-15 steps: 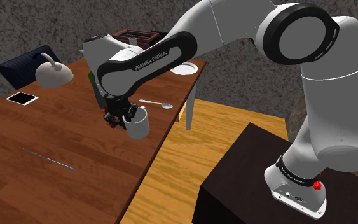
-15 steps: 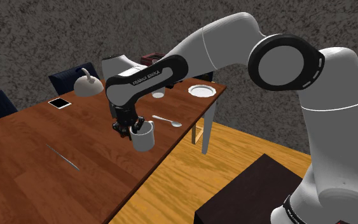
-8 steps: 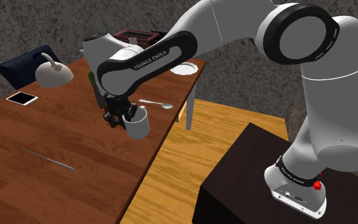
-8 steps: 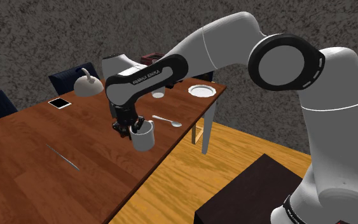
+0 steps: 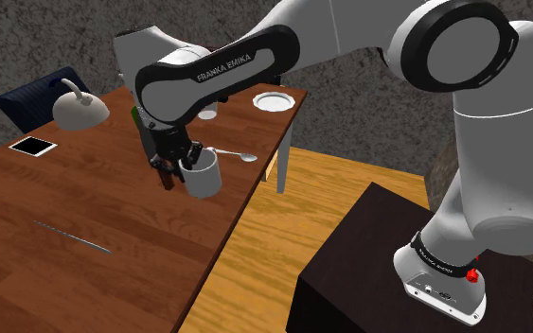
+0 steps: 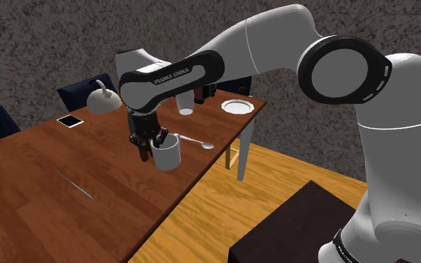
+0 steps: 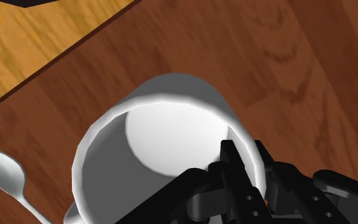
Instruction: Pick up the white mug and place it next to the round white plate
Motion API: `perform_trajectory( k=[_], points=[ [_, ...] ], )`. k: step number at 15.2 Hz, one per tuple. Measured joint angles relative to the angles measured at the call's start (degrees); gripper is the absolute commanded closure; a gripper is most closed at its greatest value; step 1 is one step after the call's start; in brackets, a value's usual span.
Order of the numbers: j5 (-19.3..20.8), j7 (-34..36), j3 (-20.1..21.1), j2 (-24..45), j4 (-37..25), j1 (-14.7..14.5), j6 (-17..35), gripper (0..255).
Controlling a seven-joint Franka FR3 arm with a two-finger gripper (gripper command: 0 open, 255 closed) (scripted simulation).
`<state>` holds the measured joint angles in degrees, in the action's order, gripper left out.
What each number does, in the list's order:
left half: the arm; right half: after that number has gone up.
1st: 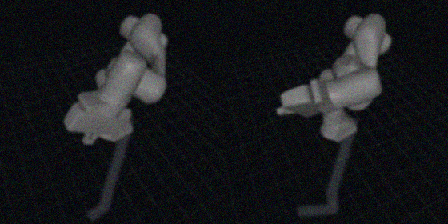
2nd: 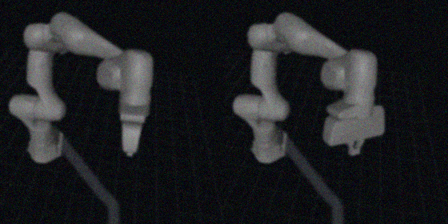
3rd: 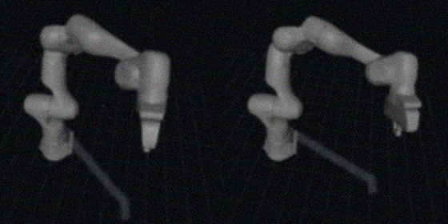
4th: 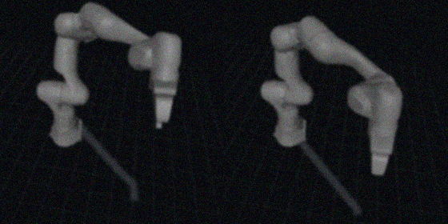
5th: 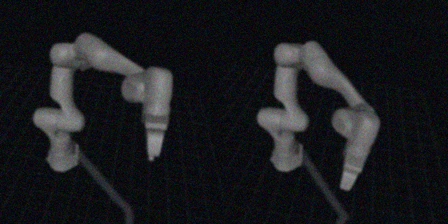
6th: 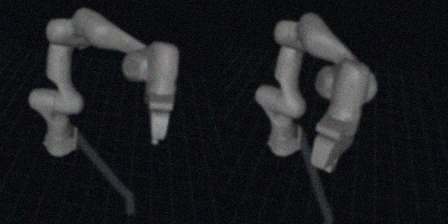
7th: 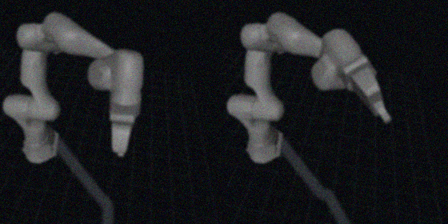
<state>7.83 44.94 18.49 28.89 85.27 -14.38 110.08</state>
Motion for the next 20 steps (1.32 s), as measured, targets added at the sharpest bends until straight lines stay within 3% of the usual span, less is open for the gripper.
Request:
perform_trajectory(
  k=[20],
  points=[
    [-0.7,-0.5,0.5,-1.5,-13.1,-0.9,-14.5,255]
  ],
)
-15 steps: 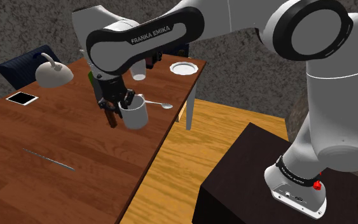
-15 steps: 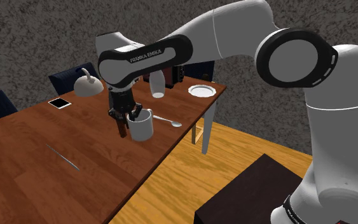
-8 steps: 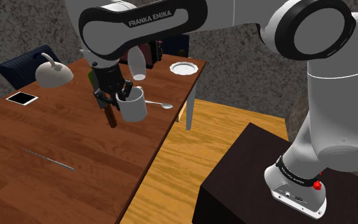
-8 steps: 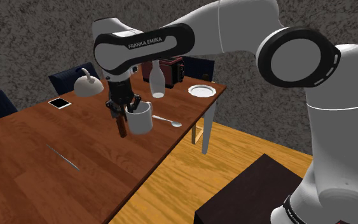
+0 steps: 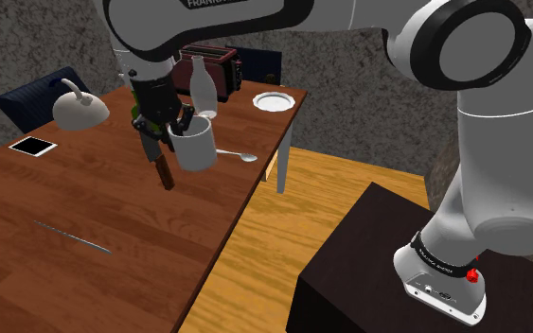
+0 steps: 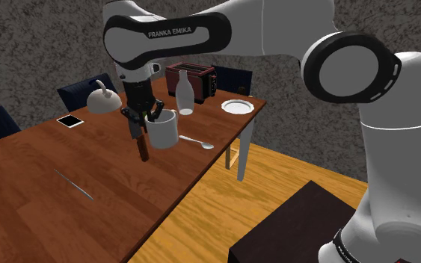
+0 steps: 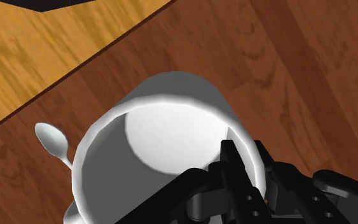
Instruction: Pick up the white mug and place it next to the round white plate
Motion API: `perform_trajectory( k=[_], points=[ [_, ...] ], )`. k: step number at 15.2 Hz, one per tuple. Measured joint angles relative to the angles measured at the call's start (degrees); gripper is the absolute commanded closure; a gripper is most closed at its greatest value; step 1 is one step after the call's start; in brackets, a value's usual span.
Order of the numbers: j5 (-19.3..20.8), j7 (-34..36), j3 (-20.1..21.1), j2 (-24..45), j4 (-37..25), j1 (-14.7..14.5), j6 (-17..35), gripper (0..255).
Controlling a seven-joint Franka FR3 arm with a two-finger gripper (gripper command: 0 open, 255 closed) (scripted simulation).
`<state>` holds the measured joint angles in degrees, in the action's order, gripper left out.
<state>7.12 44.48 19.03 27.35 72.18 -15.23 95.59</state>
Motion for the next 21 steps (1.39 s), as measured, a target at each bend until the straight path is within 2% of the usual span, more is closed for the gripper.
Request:
perform_trajectory(
  k=[5,11,21],
  points=[
    [0.0,-0.6,-0.1,0.4,-4.1,0.0,-3.7,255],
    [-1.2,-6.7,-1.5,-3.1,2.7,5.6,-0.3,255],
    [-1.9,-18.6,-5.0,-2.9,5.4,14.5,2.8,255]
  ],
)
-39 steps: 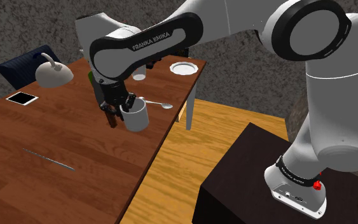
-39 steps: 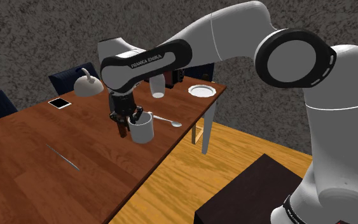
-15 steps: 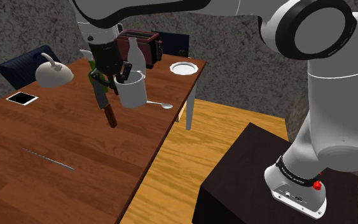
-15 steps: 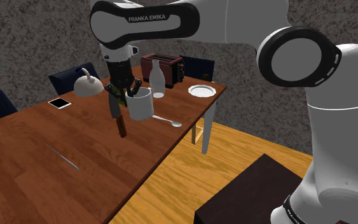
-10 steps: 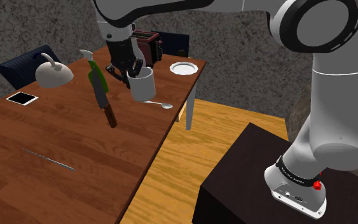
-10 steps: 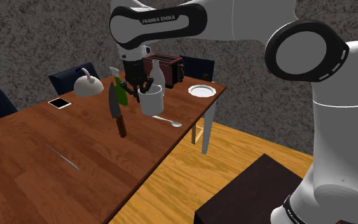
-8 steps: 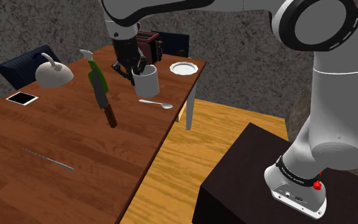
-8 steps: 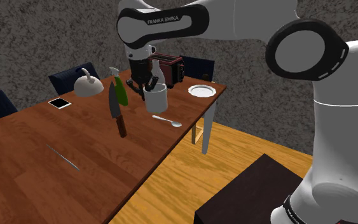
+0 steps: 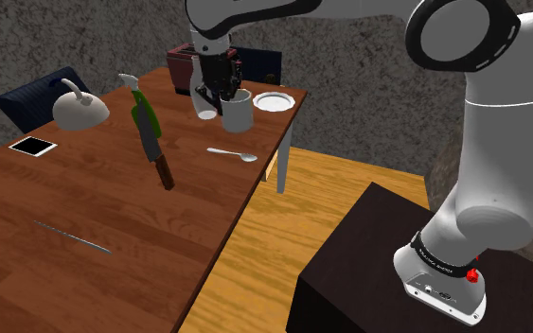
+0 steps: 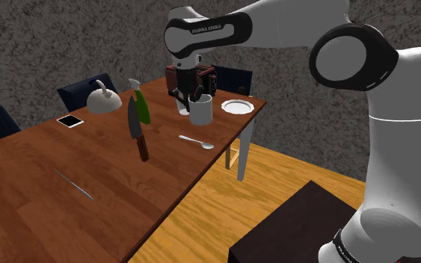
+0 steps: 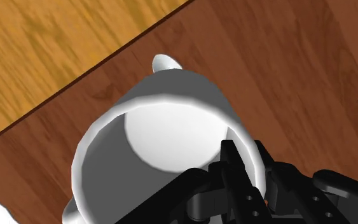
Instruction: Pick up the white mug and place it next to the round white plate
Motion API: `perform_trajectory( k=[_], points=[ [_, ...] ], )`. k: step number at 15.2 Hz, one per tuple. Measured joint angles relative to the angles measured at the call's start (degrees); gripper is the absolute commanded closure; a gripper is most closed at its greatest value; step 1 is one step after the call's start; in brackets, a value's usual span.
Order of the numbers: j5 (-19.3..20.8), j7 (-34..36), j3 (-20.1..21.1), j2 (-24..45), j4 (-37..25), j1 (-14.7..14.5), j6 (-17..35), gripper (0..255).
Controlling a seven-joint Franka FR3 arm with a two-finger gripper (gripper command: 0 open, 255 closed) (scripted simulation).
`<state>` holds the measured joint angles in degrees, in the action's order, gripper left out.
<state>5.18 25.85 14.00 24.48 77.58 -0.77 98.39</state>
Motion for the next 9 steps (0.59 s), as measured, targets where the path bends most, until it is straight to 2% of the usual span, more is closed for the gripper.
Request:
perform_trajectory(
  k=[9],
  points=[
    [0.2,-9.7,-3.0,5.3,-5.3,6.5,0.1,255]
  ],
)
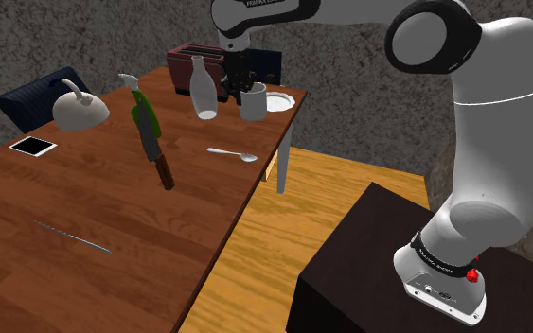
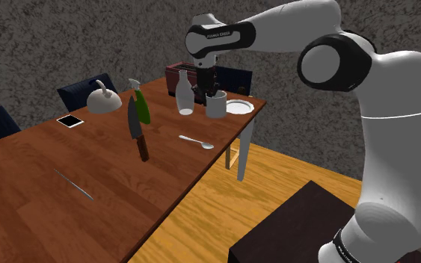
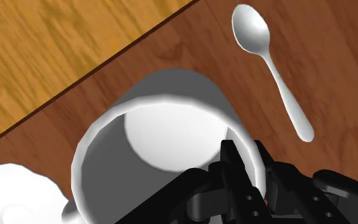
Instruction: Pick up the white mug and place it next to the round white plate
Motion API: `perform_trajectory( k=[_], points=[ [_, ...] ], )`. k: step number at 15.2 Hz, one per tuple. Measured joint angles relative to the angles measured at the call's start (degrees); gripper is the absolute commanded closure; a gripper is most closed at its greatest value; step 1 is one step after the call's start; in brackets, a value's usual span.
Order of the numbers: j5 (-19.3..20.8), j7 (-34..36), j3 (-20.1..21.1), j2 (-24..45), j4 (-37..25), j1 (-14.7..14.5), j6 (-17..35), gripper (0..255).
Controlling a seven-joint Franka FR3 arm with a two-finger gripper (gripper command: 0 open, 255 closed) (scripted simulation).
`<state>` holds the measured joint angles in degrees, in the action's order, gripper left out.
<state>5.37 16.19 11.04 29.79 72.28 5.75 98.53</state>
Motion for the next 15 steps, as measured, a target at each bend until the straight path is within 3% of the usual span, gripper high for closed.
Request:
perform_trajectory(
  k=[7,11,15],
  points=[
    [0.3,-7.0,-2.0,7.3,-9.7,4.5,-2.3,255],
    [0.7,-10.9,-3.1,15.4,-22.6,6.3,-7.0,255],
    [0.7,-11.5,-3.2,16.2,-21.2,6.9,-4.8,255]
  ],
)
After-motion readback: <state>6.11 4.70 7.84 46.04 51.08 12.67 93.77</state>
